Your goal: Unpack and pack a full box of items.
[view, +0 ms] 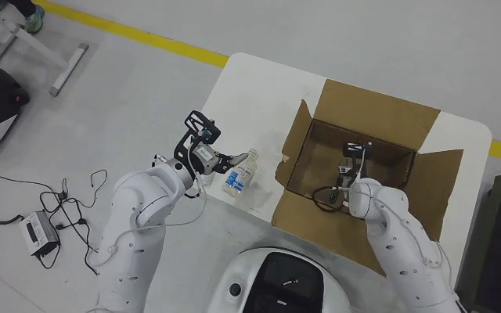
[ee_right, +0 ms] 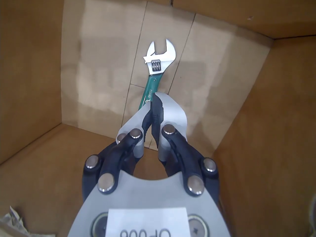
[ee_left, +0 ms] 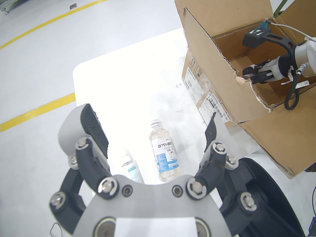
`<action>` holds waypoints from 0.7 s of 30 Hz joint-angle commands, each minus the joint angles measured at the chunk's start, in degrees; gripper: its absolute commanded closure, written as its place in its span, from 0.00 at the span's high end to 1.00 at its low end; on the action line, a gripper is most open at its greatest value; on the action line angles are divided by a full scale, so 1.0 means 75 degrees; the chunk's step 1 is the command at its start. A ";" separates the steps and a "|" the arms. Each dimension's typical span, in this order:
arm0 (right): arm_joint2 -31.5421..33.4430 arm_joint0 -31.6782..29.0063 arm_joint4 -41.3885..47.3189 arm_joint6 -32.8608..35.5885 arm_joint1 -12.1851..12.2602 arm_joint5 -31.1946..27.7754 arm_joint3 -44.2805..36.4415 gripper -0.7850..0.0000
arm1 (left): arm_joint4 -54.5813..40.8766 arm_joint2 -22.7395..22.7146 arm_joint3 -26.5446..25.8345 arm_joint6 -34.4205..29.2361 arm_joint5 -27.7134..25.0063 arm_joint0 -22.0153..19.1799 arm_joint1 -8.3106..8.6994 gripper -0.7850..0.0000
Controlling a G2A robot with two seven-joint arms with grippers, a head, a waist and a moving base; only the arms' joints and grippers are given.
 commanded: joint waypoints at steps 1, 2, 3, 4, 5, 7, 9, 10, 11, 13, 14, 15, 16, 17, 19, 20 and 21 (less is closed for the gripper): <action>-0.0090 0.0124 -0.0046 0.0067 -0.0037 0.0047 0.0148 0.30 | 0.0000 0.0000 0.0000 0.0000 0.0000 0.0000 0.0000 1.00; -0.0132 0.0170 -0.0080 0.0097 -0.0052 0.0056 0.0197 0.31 | 0.0000 0.0000 0.0000 0.0000 0.0000 0.0000 0.0000 1.00; -0.0159 0.0206 -0.0085 0.0125 -0.0069 0.0085 0.0243 0.31 | 0.0000 0.0000 0.0000 0.0000 0.0000 0.0000 0.0000 1.00; -0.0178 0.0240 -0.0094 0.0145 -0.0084 0.0116 0.0294 0.32 | 0.0000 0.0000 0.0000 0.0000 0.0000 0.0000 0.0000 1.00; -0.0194 0.0262 -0.0092 0.0163 -0.0094 0.0127 0.0339 0.35 | 0.0000 0.0000 0.0000 0.0000 0.0000 0.0000 0.0000 1.00; -0.0235 0.0359 -0.0092 0.0236 -0.0131 0.0190 0.0495 0.61 | 0.0000 0.0000 0.0000 0.0000 0.0000 0.0000 0.0000 1.00; -0.0262 0.0417 -0.0085 0.0244 -0.0159 0.0207 0.0553 0.64 | 0.0000 0.0000 0.0000 0.0000 0.0000 0.0000 0.0000 1.00; -0.0278 0.0434 -0.0091 0.0275 -0.0170 0.0191 0.0554 0.76 | 0.0000 0.0000 0.0000 0.0000 0.0000 0.0000 0.0000 1.00; -0.0289 0.0443 -0.0112 0.0301 -0.0174 0.0163 0.0539 0.89 | 0.0000 0.0000 0.0000 0.0000 0.0000 0.0000 0.0000 1.00; -0.0299 0.0452 -0.0197 0.0338 -0.0173 0.0095 0.0503 1.00 | 0.0000 0.0000 0.0000 0.0000 0.0000 0.0000 0.0000 1.00; -0.0299 0.0452 -0.0197 0.0338 -0.0173 0.0095 0.0503 1.00 | 0.0000 0.0000 0.0000 0.0000 0.0000 0.0000 0.0000 1.00; -0.0299 0.0452 -0.0197 0.0338 -0.0173 0.0095 0.0503 1.00 | 0.0000 0.0000 0.0000 0.0000 0.0000 0.0000 0.0000 1.00; -0.0299 0.0452 -0.0197 0.0338 -0.0173 0.0095 0.0503 1.00 | 0.0000 0.0000 0.0000 0.0000 0.0000 0.0000 0.0000 1.00; -0.0299 0.0452 -0.0197 0.0338 -0.0173 0.0095 0.0503 1.00 | 0.0000 0.0000 0.0000 0.0000 0.0000 0.0000 0.0000 1.00; -0.0299 0.0452 -0.0197 0.0338 -0.0173 0.0095 0.0503 1.00 | 0.0000 0.0000 0.0000 0.0000 0.0000 0.0000 0.0000 1.00; -0.0299 0.0452 -0.0197 0.0338 -0.0173 0.0095 0.0503 1.00 | 0.0000 0.0000 0.0000 0.0000 0.0000 0.0000 0.0000 1.00; -0.0299 0.0452 -0.0197 0.0338 -0.0173 0.0095 0.0503 1.00 | 0.0000 0.0000 0.0000 0.0000 0.0000 0.0000 0.0000 1.00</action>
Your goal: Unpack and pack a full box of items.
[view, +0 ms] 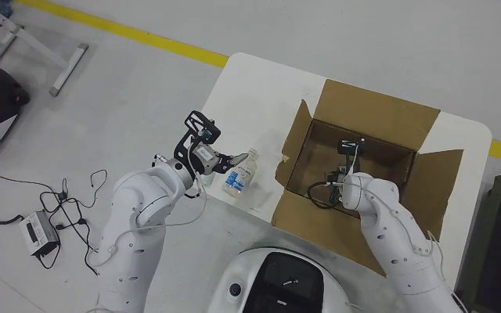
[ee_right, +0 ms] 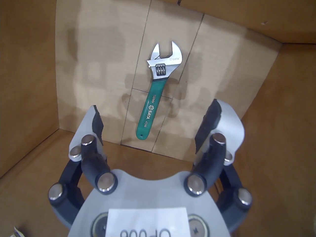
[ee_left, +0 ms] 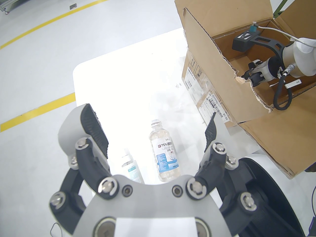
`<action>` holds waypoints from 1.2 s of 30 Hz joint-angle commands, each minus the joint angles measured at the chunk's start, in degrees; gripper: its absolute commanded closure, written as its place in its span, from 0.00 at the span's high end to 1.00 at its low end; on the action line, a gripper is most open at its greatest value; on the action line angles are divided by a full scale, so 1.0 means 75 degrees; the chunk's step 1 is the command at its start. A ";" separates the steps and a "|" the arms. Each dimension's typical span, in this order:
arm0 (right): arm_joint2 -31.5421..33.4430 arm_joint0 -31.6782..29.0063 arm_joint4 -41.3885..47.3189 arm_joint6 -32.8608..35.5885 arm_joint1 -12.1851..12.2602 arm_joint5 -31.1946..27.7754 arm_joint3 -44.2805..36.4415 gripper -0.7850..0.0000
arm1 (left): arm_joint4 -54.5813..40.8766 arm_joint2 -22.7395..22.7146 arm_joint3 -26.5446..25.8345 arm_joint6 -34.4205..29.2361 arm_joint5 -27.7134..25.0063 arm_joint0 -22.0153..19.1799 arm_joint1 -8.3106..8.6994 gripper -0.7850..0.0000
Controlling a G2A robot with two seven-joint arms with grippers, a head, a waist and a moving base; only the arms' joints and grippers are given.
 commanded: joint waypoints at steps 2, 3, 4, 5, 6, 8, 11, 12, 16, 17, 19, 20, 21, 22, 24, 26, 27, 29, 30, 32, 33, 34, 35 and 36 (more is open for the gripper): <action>0.0000 0.0000 0.0000 0.0000 0.0000 0.0000 0.0000 1.00 | 0.0000 0.0000 0.0000 0.0000 0.0000 0.0000 0.0000 1.00; -0.0001 -0.0026 -0.0005 -0.0078 0.0001 -0.0078 0.0000 1.00 | 0.0000 0.0000 0.0000 0.0000 0.0000 0.0000 0.0000 1.00; 0.0008 -0.0042 0.0000 -0.0122 0.0001 -0.0145 -0.0011 1.00 | 0.0000 0.0000 0.0000 0.0000 0.0000 0.0000 0.0000 1.00; 0.0027 -0.0032 0.0017 -0.0112 -0.0004 -0.0191 -0.0059 1.00 | 0.0000 0.0000 0.0000 0.0000 0.0000 0.0000 0.0000 1.00; 0.0047 0.0014 0.0087 -0.0041 -0.0014 -0.0228 -0.0132 1.00 | 0.0000 0.0000 0.0000 0.0000 0.0000 0.0000 0.0000 1.00; 0.0045 0.0139 0.0108 0.0190 -0.0035 -0.0258 -0.0156 1.00 | 0.0000 0.0000 0.0000 0.0000 0.0000 0.0000 0.0000 1.00; -0.0123 0.0386 -0.0263 0.0674 -0.0070 -0.0221 -0.0091 1.00 | 0.0000 0.0000 0.0000 0.0000 0.0000 0.0000 0.0000 1.00; -0.0194 0.0459 -0.0364 0.0882 -0.0088 -0.0179 0.0014 1.00 | 0.0000 0.0000 0.0000 0.0000 0.0000 0.0000 0.0000 1.00; -0.0373 0.0812 -0.0511 0.1541 -0.0173 -0.0278 0.0405 1.00 | 0.0000 0.0000 0.0000 0.0000 0.0000 0.0000 0.0000 1.00; -0.0394 0.0893 -0.0528 0.1670 -0.0198 -0.0407 0.0532 1.00 | 0.0000 0.0000 0.0000 0.0000 0.0000 0.0000 0.0000 1.00; -0.0420 0.1011 -0.0734 0.1806 -0.0250 -0.0543 0.0799 1.00 | 0.0000 0.0000 0.0000 0.0000 0.0000 0.0000 0.0000 1.00; -0.0397 0.1059 -0.0840 0.1798 -0.0284 -0.0535 0.0894 1.00 | 0.0000 0.0000 0.0000 0.0000 0.0000 0.0000 0.0000 1.00; -0.0354 0.1073 -0.0925 0.1790 -0.0321 -0.0526 0.1009 1.00 | 0.0000 0.0000 0.0000 0.0000 0.0000 0.0000 0.0000 1.00; -0.0326 0.1084 -0.0996 0.1817 -0.0360 -0.0553 0.1072 1.00 | 0.0000 0.0000 0.0000 0.0000 0.0000 0.0000 0.0000 1.00; -0.0207 0.1071 -0.1088 0.1805 -0.0440 -0.0541 0.1146 1.00 | 0.0000 0.0000 0.0000 0.0000 0.0000 0.0000 0.0000 1.00; -0.0159 0.1042 -0.1194 0.1809 -0.0493 -0.0545 0.1151 1.00 | 0.0000 0.0000 0.0000 0.0000 0.0000 0.0000 0.0000 1.00; -0.0159 0.1042 -0.1194 0.1809 -0.0493 -0.0545 0.1151 1.00 | 0.0000 0.0000 0.0000 0.0000 0.0000 0.0000 0.0000 1.00; -0.0159 0.1042 -0.1194 0.1809 -0.0493 -0.0545 0.1151 1.00 | 0.0000 0.0000 0.0000 0.0000 0.0000 0.0000 0.0000 1.00; -0.0159 0.1042 -0.1194 0.1809 -0.0493 -0.0545 0.1151 1.00 | 0.0000 0.0000 0.0000 0.0000 0.0000 0.0000 0.0000 1.00; -0.0159 0.1042 -0.1194 0.1809 -0.0493 -0.0545 0.1151 1.00 | 0.0000 0.0000 0.0000 0.0000 0.0000 0.0000 0.0000 1.00; -0.0159 0.1042 -0.1194 0.1809 -0.0493 -0.0545 0.1151 1.00 | 0.0000 0.0000 0.0000 0.0000 0.0000 0.0000 0.0000 1.00; -0.0157 0.1016 -0.1168 0.1751 -0.0493 -0.0578 0.1150 1.00 | 0.0000 0.0000 0.0000 0.0000 0.0000 0.0000 0.0000 1.00; -0.0117 0.0943 -0.1084 0.1561 -0.0494 -0.0660 0.1164 1.00 | 0.0000 0.0000 0.0000 0.0000 0.0000 0.0000 0.0000 1.00; -0.0092 0.0897 -0.1073 0.1448 -0.0495 -0.0687 0.1194 1.00 | 0.0000 0.0000 0.0000 0.0000 0.0000 0.0000 0.0000 1.00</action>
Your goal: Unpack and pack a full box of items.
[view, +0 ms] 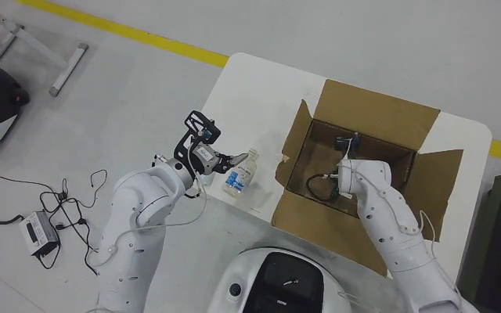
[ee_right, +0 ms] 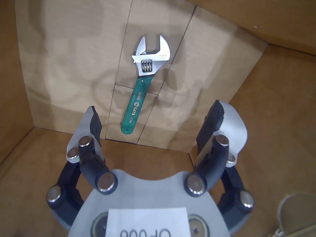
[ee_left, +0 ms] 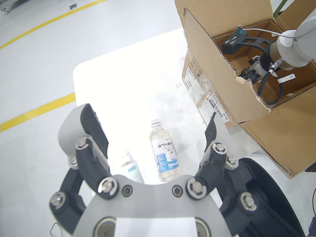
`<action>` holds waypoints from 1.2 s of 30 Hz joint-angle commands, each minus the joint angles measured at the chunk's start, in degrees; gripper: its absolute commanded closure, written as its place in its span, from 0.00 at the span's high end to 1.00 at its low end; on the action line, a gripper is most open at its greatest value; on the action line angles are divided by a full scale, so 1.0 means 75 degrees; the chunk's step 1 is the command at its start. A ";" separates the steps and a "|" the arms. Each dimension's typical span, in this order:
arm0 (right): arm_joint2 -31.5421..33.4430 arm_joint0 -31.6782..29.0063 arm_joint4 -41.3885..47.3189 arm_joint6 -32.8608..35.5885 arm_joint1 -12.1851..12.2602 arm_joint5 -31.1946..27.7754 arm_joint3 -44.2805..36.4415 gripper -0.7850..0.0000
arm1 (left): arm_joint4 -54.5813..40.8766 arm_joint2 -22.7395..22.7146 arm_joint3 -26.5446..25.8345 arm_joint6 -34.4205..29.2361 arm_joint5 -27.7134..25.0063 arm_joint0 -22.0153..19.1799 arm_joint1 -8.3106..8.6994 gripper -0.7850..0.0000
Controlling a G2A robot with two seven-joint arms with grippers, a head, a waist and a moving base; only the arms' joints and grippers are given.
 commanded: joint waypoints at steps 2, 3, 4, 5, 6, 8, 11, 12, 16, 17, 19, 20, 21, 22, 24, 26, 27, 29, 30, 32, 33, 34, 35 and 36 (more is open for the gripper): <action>-0.0029 -0.0098 -0.0038 -0.0163 -0.0015 -0.0130 0.0072 1.00 | 0.0000 0.0000 0.0000 0.0000 0.0000 0.0000 0.0000 1.00; -0.0037 -0.0096 -0.0037 -0.0164 -0.0027 -0.0130 0.0086 1.00 | 0.0000 0.0000 0.0000 0.0000 0.0000 0.0000 0.0000 1.00; -0.0044 -0.0088 -0.0042 -0.0176 -0.0039 -0.0127 0.0132 0.95 | 0.0000 0.0000 0.0000 0.0000 0.0000 0.0000 0.0000 1.00; -0.0054 -0.0074 -0.0037 -0.0183 -0.0052 -0.0131 0.0177 0.82 | 0.0000 0.0000 0.0000 0.0000 0.0000 0.0000 0.0000 1.00; -0.0060 -0.0061 -0.0034 -0.0200 -0.0065 -0.0129 0.0213 0.66 | 0.0000 0.0000 0.0000 0.0000 0.0000 0.0000 0.0000 1.00; -0.0071 -0.0046 -0.0019 -0.0227 -0.0089 -0.0132 0.0281 0.44 | 0.0000 0.0000 0.0000 0.0000 0.0000 0.0000 0.0000 1.00; -0.0079 -0.0018 -0.0061 -0.0223 -0.0120 -0.0102 0.0352 0.42 | 0.0000 0.0000 0.0000 0.0000 0.0000 0.0000 0.0000 1.00; -0.0078 -0.0011 -0.0067 -0.0212 -0.0130 -0.0099 0.0363 0.41 | 0.0000 0.0000 0.0000 0.0000 0.0000 0.0000 0.0000 1.00; -0.0055 0.0001 -0.0084 -0.0170 -0.0164 -0.0089 0.0402 0.47 | 0.0000 0.0000 0.0000 0.0000 0.0000 0.0000 0.0000 1.00; -0.0046 0.0000 -0.0059 -0.0151 -0.0173 -0.0096 0.0419 0.47 | 0.0000 0.0000 0.0000 0.0000 0.0000 0.0000 0.0000 1.00; -0.0017 -0.0002 0.0002 -0.0151 -0.0190 -0.0116 0.0452 0.46 | 0.0000 0.0000 0.0000 0.0000 0.0000 0.0000 0.0000 1.00; -0.0011 -0.0010 0.0033 -0.0149 -0.0199 -0.0123 0.0477 0.46 | 0.0000 0.0000 0.0000 0.0000 0.0000 0.0000 0.0000 1.00; -0.0006 -0.0009 0.0050 -0.0161 -0.0208 -0.0131 0.0497 0.46 | 0.0000 0.0000 0.0000 0.0000 0.0000 0.0000 0.0000 1.00; -0.0005 -0.0010 0.0053 -0.0183 -0.0217 -0.0135 0.0522 0.45 | 0.0000 0.0000 0.0000 0.0000 0.0000 0.0000 0.0000 1.00; 0.0004 -0.0008 0.0101 -0.0212 -0.0237 -0.0151 0.0583 0.44 | 0.0000 0.0000 0.0000 0.0000 0.0000 0.0000 0.0000 1.00; 0.0012 0.0000 0.0153 -0.0231 -0.0256 -0.0179 0.0640 0.44 | 0.0000 0.0000 0.0000 0.0000 0.0000 0.0000 0.0000 1.00; 0.0008 0.0011 0.0142 -0.0237 -0.0264 -0.0187 0.0667 0.44 | 0.0000 0.0000 0.0000 0.0000 0.0000 0.0000 0.0000 1.00; 0.0002 0.0017 0.0145 -0.0262 -0.0284 -0.0174 0.0704 0.44 | 0.0000 0.0000 0.0000 0.0000 0.0000 0.0000 0.0000 1.00; -0.0010 0.0021 0.0142 -0.0281 -0.0295 -0.0177 0.0734 0.44 | 0.0000 0.0000 0.0000 0.0000 0.0000 0.0000 0.0000 1.00; -0.0023 0.0035 0.0146 -0.0324 -0.0317 -0.0167 0.0805 0.44 | 0.0000 0.0000 0.0000 0.0000 0.0000 0.0000 0.0000 1.00; -0.0034 0.0044 0.0142 -0.0341 -0.0328 -0.0165 0.0849 0.44 | 0.0000 0.0000 0.0000 0.0000 0.0000 0.0000 0.0000 1.00; -0.0041 0.0053 0.0146 -0.0364 -0.0339 -0.0160 0.0885 0.45 | 0.0000 0.0000 0.0000 0.0000 0.0000 0.0000 0.0000 1.00; -0.0047 0.0062 0.0157 -0.0376 -0.0350 -0.0165 0.0938 0.45 | 0.0000 0.0000 0.0000 0.0000 0.0000 0.0000 0.0000 1.00; -0.0050 0.0076 0.0168 -0.0395 -0.0362 -0.0166 0.0984 0.44 | 0.0000 0.0000 0.0000 0.0000 0.0000 0.0000 0.0000 1.00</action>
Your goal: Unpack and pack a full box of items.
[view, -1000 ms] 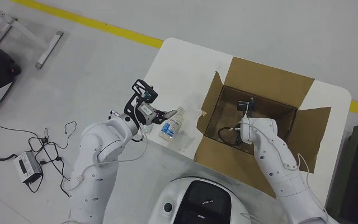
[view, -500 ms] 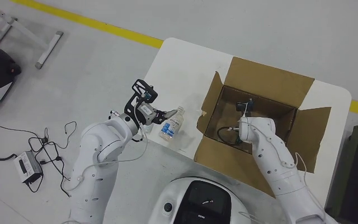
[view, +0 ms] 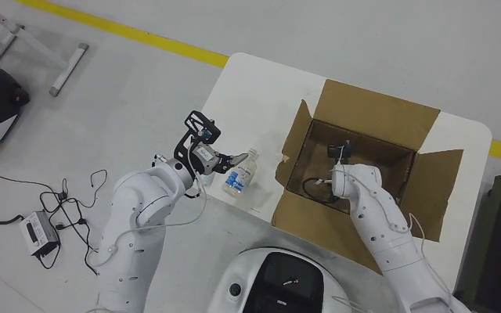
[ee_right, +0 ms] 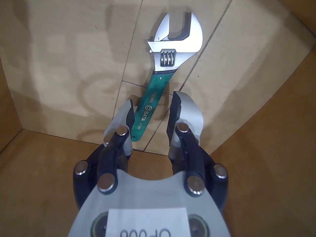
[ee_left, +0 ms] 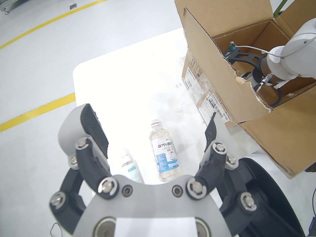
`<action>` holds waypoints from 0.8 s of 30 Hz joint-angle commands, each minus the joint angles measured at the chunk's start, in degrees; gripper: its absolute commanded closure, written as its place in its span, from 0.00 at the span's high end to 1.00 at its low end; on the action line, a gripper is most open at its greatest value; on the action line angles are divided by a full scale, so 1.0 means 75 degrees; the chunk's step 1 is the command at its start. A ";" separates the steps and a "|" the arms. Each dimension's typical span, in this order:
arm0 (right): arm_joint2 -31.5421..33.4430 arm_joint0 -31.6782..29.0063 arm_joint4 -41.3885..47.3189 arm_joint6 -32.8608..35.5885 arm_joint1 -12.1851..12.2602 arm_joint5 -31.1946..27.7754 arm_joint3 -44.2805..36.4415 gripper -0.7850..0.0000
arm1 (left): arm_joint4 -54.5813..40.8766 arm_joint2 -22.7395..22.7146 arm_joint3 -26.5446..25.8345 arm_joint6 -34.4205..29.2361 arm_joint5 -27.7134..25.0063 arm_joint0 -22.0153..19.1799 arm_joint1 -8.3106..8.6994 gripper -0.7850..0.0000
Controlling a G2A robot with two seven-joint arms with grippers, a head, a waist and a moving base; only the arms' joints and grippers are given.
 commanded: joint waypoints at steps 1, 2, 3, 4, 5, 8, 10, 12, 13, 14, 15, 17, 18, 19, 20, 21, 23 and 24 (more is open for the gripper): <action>-0.0005 0.0021 0.0008 -0.0048 -0.0019 0.0014 0.0088 0.45 | 0.0000 0.0000 0.0000 0.0000 0.0000 0.0000 0.0000 1.00; -0.0009 0.0030 0.0019 -0.0068 -0.0030 0.0020 0.0136 0.45 | 0.0000 0.0000 0.0000 0.0000 0.0000 0.0000 0.0000 1.00; -0.0012 0.0042 0.0027 -0.0095 -0.0041 0.0018 0.0178 0.45 | 0.0000 0.0000 0.0000 0.0000 0.0000 0.0000 0.0000 1.00; -0.0012 0.0053 0.0037 -0.0110 -0.0051 0.0017 0.0219 0.45 | 0.0000 0.0000 0.0000 0.0000 0.0000 0.0000 0.0000 1.00; -0.0007 0.0067 0.0045 -0.0124 -0.0061 0.0024 0.0250 0.44 | 0.0000 0.0000 0.0000 0.0000 0.0000 0.0000 0.0000 1.00; 0.0006 0.0099 0.0045 -0.0182 -0.0087 0.0050 0.0338 0.43 | 0.0000 0.0000 0.0000 0.0000 0.0000 0.0000 0.0000 1.00; 0.0018 0.0117 0.0052 -0.0215 -0.0103 0.0056 0.0387 0.42 | 0.0000 0.0000 0.0000 0.0000 0.0000 0.0000 0.0000 1.00; 0.0031 0.0128 0.0058 -0.0246 -0.0118 0.0060 0.0429 0.37 | 0.0000 0.0000 0.0000 0.0000 0.0000 0.0000 0.0000 1.00; 0.0040 0.0134 0.0060 -0.0261 -0.0125 0.0064 0.0448 0.29 | 0.0000 0.0000 0.0000 0.0000 0.0000 0.0000 0.0000 1.00; 0.0045 0.0138 0.0055 -0.0275 -0.0131 0.0066 0.0466 0.25 | 0.0000 0.0000 0.0000 0.0000 0.0000 0.0000 0.0000 1.00; 0.0046 0.0143 0.0040 -0.0286 -0.0138 0.0067 0.0477 0.00 | 0.0000 0.0000 0.0000 0.0000 0.0000 0.0000 0.0000 1.00; 0.0056 0.0143 0.0021 -0.0302 -0.0150 0.0076 0.0459 0.00 | 0.0000 0.0000 0.0000 0.0000 0.0000 0.0000 0.0000 1.00; 0.0066 0.0130 -0.0002 -0.0313 -0.0153 0.0089 0.0419 0.00 | 0.0000 0.0000 0.0000 0.0000 0.0000 0.0000 0.0000 1.00; 0.0073 0.0112 -0.0039 -0.0317 -0.0154 0.0091 0.0359 0.00 | 0.0000 0.0000 0.0000 0.0000 0.0000 0.0000 0.0000 1.00; 0.0091 0.0088 -0.0058 -0.0320 -0.0154 0.0088 0.0280 0.00 | 0.0000 0.0000 0.0000 0.0000 0.0000 0.0000 0.0000 1.00; 0.0122 0.0052 -0.0069 -0.0304 -0.0151 0.0085 0.0182 0.00 | 0.0000 0.0000 0.0000 0.0000 0.0000 0.0000 0.0000 1.00; 0.0199 -0.0056 -0.0086 -0.0295 -0.0136 0.0023 -0.0136 0.00 | 0.0000 0.0000 0.0000 0.0000 0.0000 0.0000 0.0000 1.00; 0.0249 -0.0121 -0.0173 -0.0286 -0.0120 0.0028 -0.0329 0.00 | 0.0000 0.0000 0.0000 0.0000 0.0000 0.0000 0.0000 1.00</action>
